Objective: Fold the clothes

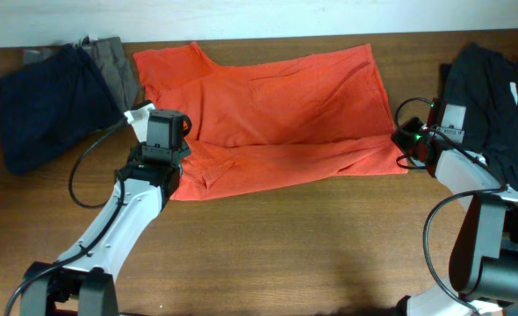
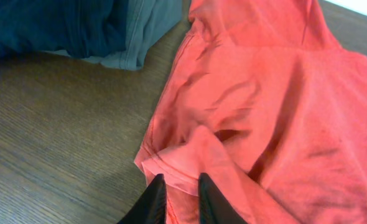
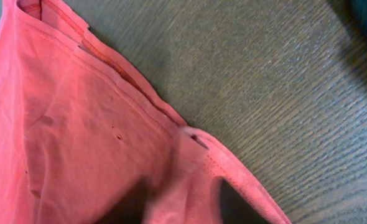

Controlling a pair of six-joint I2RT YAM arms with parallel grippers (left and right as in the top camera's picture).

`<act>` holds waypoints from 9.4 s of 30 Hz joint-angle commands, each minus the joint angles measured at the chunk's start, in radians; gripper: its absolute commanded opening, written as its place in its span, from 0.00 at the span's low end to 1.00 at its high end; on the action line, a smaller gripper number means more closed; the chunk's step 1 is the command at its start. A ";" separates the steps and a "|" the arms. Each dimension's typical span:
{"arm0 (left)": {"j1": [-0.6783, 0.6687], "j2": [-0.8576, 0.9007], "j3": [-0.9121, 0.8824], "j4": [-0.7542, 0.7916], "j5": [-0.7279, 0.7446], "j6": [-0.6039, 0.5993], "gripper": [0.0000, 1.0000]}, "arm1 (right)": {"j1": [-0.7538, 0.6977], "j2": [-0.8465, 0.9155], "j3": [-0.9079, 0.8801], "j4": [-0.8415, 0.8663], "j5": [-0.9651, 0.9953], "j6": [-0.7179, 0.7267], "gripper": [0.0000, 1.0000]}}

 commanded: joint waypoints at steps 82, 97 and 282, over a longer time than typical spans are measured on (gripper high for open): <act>0.149 0.205 0.036 -0.343 0.418 0.127 0.01 | 0.030 0.257 0.331 -0.600 -0.027 -0.436 0.04; 0.253 0.205 0.036 -0.305 0.417 0.134 0.01 | 0.030 0.270 0.331 -0.695 0.128 -0.364 0.04; 0.290 1.207 1.415 -0.330 0.672 0.126 0.31 | 0.086 0.709 1.141 -0.330 -0.178 -0.501 0.99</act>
